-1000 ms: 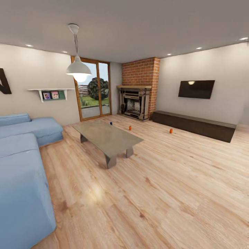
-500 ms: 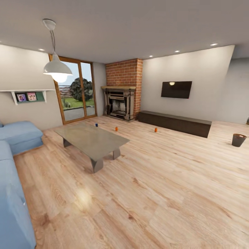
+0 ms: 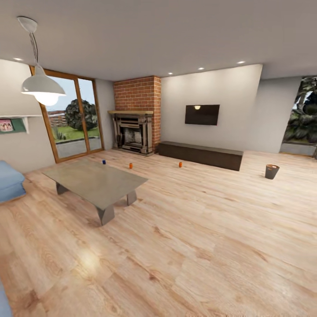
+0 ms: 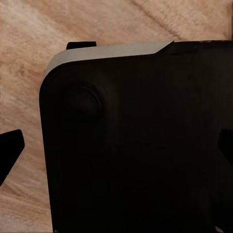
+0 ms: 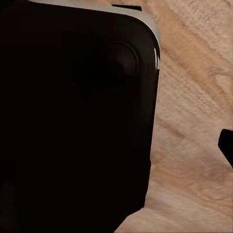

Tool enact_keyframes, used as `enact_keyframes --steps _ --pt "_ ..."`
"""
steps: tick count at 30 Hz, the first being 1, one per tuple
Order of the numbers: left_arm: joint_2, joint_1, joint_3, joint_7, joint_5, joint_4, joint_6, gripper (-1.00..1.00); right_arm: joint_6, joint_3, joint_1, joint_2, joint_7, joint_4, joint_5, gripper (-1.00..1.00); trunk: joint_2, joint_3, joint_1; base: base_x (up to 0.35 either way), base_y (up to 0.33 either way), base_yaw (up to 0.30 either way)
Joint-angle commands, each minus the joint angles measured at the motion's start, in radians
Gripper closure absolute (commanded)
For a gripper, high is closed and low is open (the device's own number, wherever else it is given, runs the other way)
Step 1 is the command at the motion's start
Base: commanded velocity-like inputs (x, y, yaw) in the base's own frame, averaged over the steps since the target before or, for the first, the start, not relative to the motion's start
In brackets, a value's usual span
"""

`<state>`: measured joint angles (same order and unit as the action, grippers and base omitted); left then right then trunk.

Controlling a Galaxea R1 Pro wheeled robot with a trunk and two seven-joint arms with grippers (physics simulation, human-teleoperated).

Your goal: Put the three can of soda from the living room inside the tash can in the kitchen.

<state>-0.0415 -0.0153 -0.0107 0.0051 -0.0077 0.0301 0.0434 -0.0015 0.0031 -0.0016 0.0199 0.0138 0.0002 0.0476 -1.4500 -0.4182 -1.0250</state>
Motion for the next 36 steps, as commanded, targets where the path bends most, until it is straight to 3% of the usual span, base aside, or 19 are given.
enact_keyframes --steps 1,36 --pt "0.0 0.0 0.0 0.0 0.0 0.0 0.002 -1.0 0.0 0.0 0.0 0.0 0.0 0.0 0.0 -1.0 0.0 0.0 0.0 0.0 0.0 -0.285" --pt "0.0 0.0 0.0 0.0 0.0 0.001 0.007 -1.0 0.0 -0.002 0.0 0.0 0.0 0.0 0.0 -1.0 0.0 0.014 0.0 0.0 0.0 -0.285"
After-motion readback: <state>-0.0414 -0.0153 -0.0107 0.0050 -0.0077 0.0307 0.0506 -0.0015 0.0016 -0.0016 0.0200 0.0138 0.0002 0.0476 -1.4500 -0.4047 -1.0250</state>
